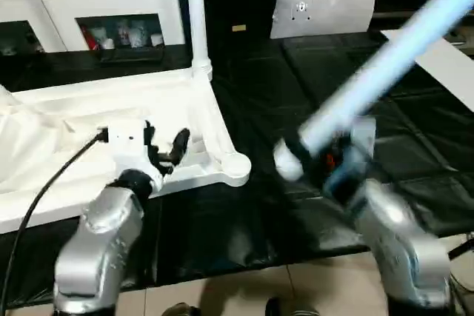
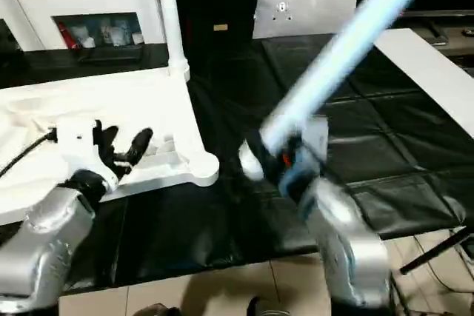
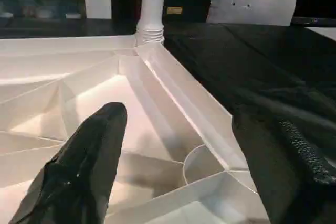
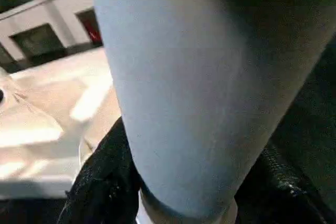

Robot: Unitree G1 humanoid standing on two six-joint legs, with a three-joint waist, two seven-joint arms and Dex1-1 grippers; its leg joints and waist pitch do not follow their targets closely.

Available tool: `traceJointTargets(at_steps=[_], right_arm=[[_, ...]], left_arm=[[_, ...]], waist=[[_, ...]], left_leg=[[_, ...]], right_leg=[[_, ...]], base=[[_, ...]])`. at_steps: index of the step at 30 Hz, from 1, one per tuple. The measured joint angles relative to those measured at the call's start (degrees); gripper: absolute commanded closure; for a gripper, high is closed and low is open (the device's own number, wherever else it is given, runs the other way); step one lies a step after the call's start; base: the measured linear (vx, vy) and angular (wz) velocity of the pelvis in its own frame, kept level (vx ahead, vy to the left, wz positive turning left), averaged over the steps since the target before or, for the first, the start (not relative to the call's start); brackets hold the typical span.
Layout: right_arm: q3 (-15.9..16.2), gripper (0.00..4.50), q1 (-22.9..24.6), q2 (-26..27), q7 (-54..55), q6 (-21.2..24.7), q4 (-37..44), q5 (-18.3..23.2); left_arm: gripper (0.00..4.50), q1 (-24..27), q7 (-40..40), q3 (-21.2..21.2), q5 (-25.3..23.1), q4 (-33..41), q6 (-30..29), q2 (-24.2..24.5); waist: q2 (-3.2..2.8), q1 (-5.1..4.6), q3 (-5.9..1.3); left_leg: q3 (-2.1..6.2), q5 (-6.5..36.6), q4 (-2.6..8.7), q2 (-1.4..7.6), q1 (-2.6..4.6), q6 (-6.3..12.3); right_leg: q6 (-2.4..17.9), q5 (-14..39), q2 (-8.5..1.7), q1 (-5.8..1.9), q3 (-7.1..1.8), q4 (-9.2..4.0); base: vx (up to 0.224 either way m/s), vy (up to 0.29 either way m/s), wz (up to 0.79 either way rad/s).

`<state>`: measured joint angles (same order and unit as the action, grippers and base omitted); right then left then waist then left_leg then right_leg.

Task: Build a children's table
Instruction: Pick table leg

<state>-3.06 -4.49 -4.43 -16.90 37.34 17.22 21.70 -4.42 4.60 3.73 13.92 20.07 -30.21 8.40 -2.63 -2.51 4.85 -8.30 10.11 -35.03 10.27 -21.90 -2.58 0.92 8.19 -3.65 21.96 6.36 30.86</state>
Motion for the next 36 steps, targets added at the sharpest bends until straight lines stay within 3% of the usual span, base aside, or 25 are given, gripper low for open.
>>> traceJointTargets(at_steps=[3,5,6,7,8,9,10,11,12,13,14,15,16,17,18,19,20,22,24,28,29,31,36], right_arm=[[2.8,2.57,0.2,-2.6,-1.3,0.0,0.3,-1.2],[3.4,2.57,0.4,-2.8,-1.2,0.0,0.4,-2.1],[3.5,2.57,0.4,-2.7,-1.1,0.0,0.3,-2.1],[3.5,2.57,0.3,-2.9,-1.1,0.0,0.3,-2.1],[3.6,2.57,0.3,-3.1,-1.3,0.0,0.1,-2.1],[4.0,2.57,-0.4,-3.6,-1.7,0.1,-0.1,-2.1],[4.3,2.57,-1.2,-3.8,-2.2,0.1,0.1,-2.0],[4.2,2.57,-1.5,-3.6,-2.4,-0.1,0.4,-1.8],[4.1,2.57,-1.1,-3.5,-2.7,-0.2,0.4,-1.2],[4.1,2.57,-0.3,-3.7,-2.9,-0.2,0.4,-1.1],[4.1,2.57,0.4,-3.9,-3.2,-0.2,0.3,-1.0],[4.3,2.57,0.6,-4.9,-3.8,-0.2,0.4,-1.0],[4.3,2.57,0.4,-5.6,-4.1,-0.4,0.6,-1.2],[4.0,2.57,0.1,-6.3,-4.4,-1.0,0.7,-1.4],[3.2,2.57,0.3,-7.0,-4.4,-1.7,0.6,-1.7],[2.4,2.57,0.3,-7.2,-4.2,-1.8,0.4,-2.1],[2.0,2.57,0.2,-7.6,-4.1,-2.0,0.0,-2.4],[1.8,2.57,0.2,-8.0,-4.2,-3.1,-0.1,-3.0],[2.1,2.57,-0.1,-8.2,-4.2,-4.8,-0.1,-3.6],[2.2,2.57,-1.2,-9.4,-6.2,-5.6,0.3,-2.4],[2.2,2.57,-1.4,-9.3,-6.6,-5.5,0.4,-1.9],[1.8,2.57,-1.6,-9.1,-7.7,-5.5,0.5,-0.8],[1.6,2.57,-2.5,-9.3,-8.8,-6.4,-0.7,-0.7]], left_arm=[[0.9,0.0,-0.1,-0.2,-0.6,0.0,0.8,0.1],[0.9,-0.5,-0.1,-0.5,-1.3,0.0,1.2,0.0],[0.9,-0.8,-0.1,-0.9,-1.5,0.0,1.6,0.1],[0.9,-0.7,-0.1,-1.3,-1.9,0.0,1.8,0.2],[0.9,-0.5,0.0,-1.6,-2.2,0.1,1.9,0.1],[0.9,0.9,0.0,-1.9,-2.5,0.9,2.0,-0.2],[0.9,2.4,0.0,-1.8,-2.5,1.3,2.0,0.0],[0.9,2.7,-0.1,-1.6,-2.6,1.1,1.9,0.0],[0.9,2.0,-0.4,-1.7,-2.7,1.3,2.0,-0.1],[0.9,2.1,-0.5,-1.7,-2.7,1.3,1.9,-0.1],[0.9,2.1,-0.5,-1.8,-2.7,1.3,1.9,-0.1],[0.9,2.1,-0.6,-1.7,-2.7,1.4,2.0,-0.3],[0.9,2.2,-0.6,-1.7,-2.7,1.5,2.0,-0.5],[0.9,2.1,-0.5,-1.8,-2.8,1.5,2.0,-0.6],[0.9,2.0,-0.1,-2.9,-2.9,1.4,2.0,-0.8],[0.9,1.8,0.3,-4.2,-2.8,1.4,2.0,-0.9],[0.9,1.5,0.6,-4.9,-2.9,1.4,2.1,-0.9],[0.9,1.2,1.3,-5.5,-3.1,1.0,2.5,-0.7],[0.9,1.5,1.8,-6.0,-3.6,0.0,2.8,-0.3],[0.9,1.6,3.0,-5.7,-3.5,-1.0,2.8,0.3],[0.62,1.6,3.5,-5.7,-3.5,-1.3,2.9,0.6],[0.62,-0.3,7.7,-6.8,-2.7,-3.2,2.9,4.1],[0.11,-4.8,16.2,-8.9,-2.5,-7.1,2.7,10.3]], waist=[[0.05,-0.72,0.05],[-0.16,-1.0,0.36],[-0.04,-0.73,0.44],[0.52,-0.43,0.5],[1.64,-0.11,0.8],[1.61,0.07,1.22],[0.56,-0.18,1.37],[0.01,-0.77,1.65],[-0.22,-1.77,2.22],[-0.48,-2.25,2.54],[-0.33,-2.92,2.63],[0.31,-4.09,2.36],[1.09,-4.83,1.88],[1.85,-5.07,1.4],[1.33,-5.03,0.99],[0.92,-4.91,0.62],[0.88,-4.77,0.44],[1.03,-4.29,0.36],[1.15,-2.55,0.36],[1.28,0.18,0.41],[1.29,0.46,0.42],[1.43,0.96,0.5],[1.37,1.26,0.56]], left_leg=[[0.1,0.0,0.01,-0.07,0.0,0.0],[1.86,0.0,0.16,-0.95,-0.8,-0.01],[2.87,0.0,0.26,-1.67,-1.08,-0.04],[3.31,0.0,0.26,-2.52,-0.85,-0.04],[3.24,0.0,-0.5,-3.42,0.26,-0.1],[3.49,3.6,-5.58,-3.64,0.28,-0.99],[3.75,4.8,-9.66,-3.63,1.56,-0.79],[3.66,9.0,-9.11,-3.93,4.93,-0.33],[3.73,12.0,-7.31,-3.93,6.21,0.34],[3.78,12.0,-6.85,-3.56,6.61,0.31],[4.12,12.0,-6.57,-3.54,6.97,0.31],[4.17,12.0,-6.46,-3.65,7.51,0.31],[4.01,12.0,-6.43,-4.17,7.45,0.35],[4.06,11.8,-6.57,-4.7,6.77,0.45],[4.53,11.1,-6.36,-4.77,6.18,0.88],[4.76,10.5,-6.06,-4.99,5.29,1.08],[5.04,10.0,-5.74,-5.32,4.62,0.7],[5.18,9.6,-5.08,-5.44,3.6,0.35],[5.29,9.4,-4.85,-5.25,3.05,0.11],[5.04,8.7,-4.08,-4.97,3.03,0.11],[4.9,8.5,-3.88,-4.87,3.04,0.13],[4.7,8.2,-3.49,-4.81,3.04,0.38],[4.54,7.6,-3.39,-4.64,3.03,0.58]], right_leg=[[0.0,0.0,-0.63,-0.02,0.93,-0.01],[-0.4,0.7,-1.83,-0.55,3.07,0.47],[-0.3,3.3,-1.88,-0.15,2.75,3.2],[-0.1,4.9,-1.92,0.06,1.69,5.05],[-0.4,5.9,-2.23,0.6,0.83,5.79],[-0.4,5.9,-3.13,0.08,1.99,6.37],[-0.4,5.9,-3.71,-0.5,3.33,6.32],[-0.4,5.9,-3.52,-0.96,3.79,6.1],[-0.5,6.0,-3.53,-1.68,4.08,5.8],[-0.9,7.2,-2.83,-2.55,3.55,6.43],[-1.0,8.8,-2.21,-2.7,2.28,8.17],[-0.2,8.6,-1.52,-3.03,0.75,9.43],[0.1,8.3,-1.65,-3.62,-0.1,8.75],[-1.5,7.2,-1.76,-4.0,-0.97,8.2],[-1.4,7.2,-1.46,-3.65,-1.0,7.88],[-1.4,7.2,-1.44,-2.74,-1.24,7.93],[-1.9,6.9,-1.43,-1.94,-1.68,8.08],[-2.1,6.8,-0.59,-0.83,-3.39,7.94],[-2.1,6.7,0.3,-0.47,-4.76,7.55],[-0.9,6.6,0.38,-0.51,-4.72,6.67],[-0.7,6.5,0.38,-0.54,-4.68,6.41],[-0.2,6.0,0.37,-0.5,-4.65,6.12],[-0.1,5.4,0.33,-0.46,-4.57,6.12]], base=[[0.0,0.0,0.0],[-0.03,-0.006,0.11],[-0.063,-0.036,0.53],[-0.063,-0.036,0.53],[0.074,-0.076,0.8],[0.106,-0.048,0.69],[0.106,-0.048,0.69],[0.035,0.024,0.24],[0.0,0.0,0.0],[0.0,0.0,0.0],[0.0,0.0,0.0],[0.091,0.008,-0.04],[0.091,0.008,-0.04],[0.067,-0.049,-0.08],[0.0,0.0,0.0],[0.0,0.0,0.0],[0.087,-0.029,-0.01],[0.075,-0.031,0.11],[0.026,-0.012,0.09],[0.0,0.0,0.0],[0.0,0.0,0.0],[-0.05,-0.002,0.0],[-0.056,-0.01,0.01]])
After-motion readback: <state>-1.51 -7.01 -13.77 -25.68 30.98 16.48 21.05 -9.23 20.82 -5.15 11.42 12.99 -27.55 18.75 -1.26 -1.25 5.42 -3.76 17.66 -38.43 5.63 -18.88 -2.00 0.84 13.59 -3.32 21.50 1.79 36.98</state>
